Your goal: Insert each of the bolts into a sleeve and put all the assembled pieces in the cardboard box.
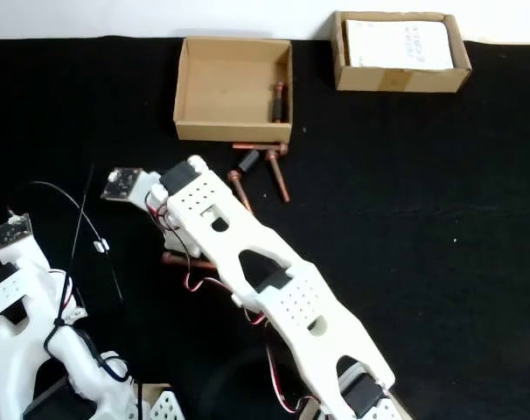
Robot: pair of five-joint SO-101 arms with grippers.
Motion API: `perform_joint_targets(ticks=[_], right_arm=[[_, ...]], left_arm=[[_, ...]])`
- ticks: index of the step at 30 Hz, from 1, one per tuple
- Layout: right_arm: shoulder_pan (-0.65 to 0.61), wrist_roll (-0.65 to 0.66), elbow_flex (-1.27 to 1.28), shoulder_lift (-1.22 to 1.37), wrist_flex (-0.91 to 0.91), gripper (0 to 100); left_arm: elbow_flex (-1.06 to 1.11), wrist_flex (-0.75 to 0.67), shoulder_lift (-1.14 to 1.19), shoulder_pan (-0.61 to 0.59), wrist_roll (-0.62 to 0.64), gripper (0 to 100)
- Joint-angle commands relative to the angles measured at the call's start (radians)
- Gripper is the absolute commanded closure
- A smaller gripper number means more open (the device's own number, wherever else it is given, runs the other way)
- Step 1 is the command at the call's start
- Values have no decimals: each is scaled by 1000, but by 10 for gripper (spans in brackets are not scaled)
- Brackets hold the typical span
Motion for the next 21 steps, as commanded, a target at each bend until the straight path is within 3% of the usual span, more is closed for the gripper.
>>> perform_joint_targets(ticks=[1, 5, 11, 17, 21], right_arm=[[39, 11, -74, 56, 1, 796], [53, 11, -117, 99, 16, 811], [56, 77, -205, 99, 124, 981], [142, 57, -496, 94, 246, 992], [274, 18, -552, -5, 248, 992]], left_arm=[[-39, -8, -2, -2, 6, 905], [-39, -8, -4, 1, 6, 905], [-76, 8, -4, 2, 9, 903], [-331, 190, 5, 19, 66, 898], [-516, 419, 5, 217, 81, 823]])
